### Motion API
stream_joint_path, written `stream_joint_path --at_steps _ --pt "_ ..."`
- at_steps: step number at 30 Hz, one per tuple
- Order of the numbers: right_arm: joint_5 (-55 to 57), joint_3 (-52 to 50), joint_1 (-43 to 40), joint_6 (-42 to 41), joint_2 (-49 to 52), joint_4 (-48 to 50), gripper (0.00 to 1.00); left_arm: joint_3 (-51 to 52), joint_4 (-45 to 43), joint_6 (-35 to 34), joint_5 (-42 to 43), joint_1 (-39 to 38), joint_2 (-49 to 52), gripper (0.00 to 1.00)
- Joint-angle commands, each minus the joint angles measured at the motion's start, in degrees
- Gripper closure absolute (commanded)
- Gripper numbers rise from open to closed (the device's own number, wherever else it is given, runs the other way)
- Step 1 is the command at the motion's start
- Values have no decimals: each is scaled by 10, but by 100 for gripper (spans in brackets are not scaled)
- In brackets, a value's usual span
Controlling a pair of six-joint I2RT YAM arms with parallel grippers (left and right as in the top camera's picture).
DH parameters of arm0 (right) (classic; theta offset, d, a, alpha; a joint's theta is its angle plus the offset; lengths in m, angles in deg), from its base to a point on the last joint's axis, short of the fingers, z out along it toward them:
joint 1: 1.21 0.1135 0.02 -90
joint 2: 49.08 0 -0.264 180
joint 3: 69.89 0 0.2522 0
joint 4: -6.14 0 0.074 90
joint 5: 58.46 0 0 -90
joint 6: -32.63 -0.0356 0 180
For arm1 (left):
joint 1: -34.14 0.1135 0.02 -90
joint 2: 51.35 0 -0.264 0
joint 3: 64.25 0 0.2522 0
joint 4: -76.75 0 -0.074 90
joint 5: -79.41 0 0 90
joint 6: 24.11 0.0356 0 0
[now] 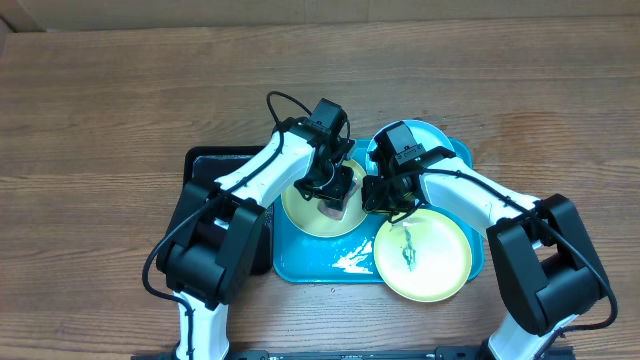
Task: Clean dirty plates on tray and stack at the side
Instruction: 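Scrub the yellow plate with the sponge while the right gripper holds its rim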
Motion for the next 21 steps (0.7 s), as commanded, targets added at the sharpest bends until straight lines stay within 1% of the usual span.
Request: stream_joint_path --at_steps 1,3,5,9,12,15,21 --pt "-12 -3 7 17 -1 6 92 -2 -2 10 65 -13 23 96" --pt "-12 -3 7 17 -1 5 92 -2 -12 -6 49 -8 23 96" --pt "-12 -3 7 17 -1 3 92 -2 -34 -52 9 0 23 96" --pt "-12 -3 7 16 -1 -3 92 -2 -76 -108 -20 22 24 96" --pt "-12 -3 7 17 -1 -5 92 -2 -87 -141 -61 38 24 96" --pt "-12 -3 7 16 -1 -6 92 -2 -76 -151 -111 49 24 95" --pt "-11 -3 7 17 -1 -5 92 -2 -19 -164 -242 49 24 95"
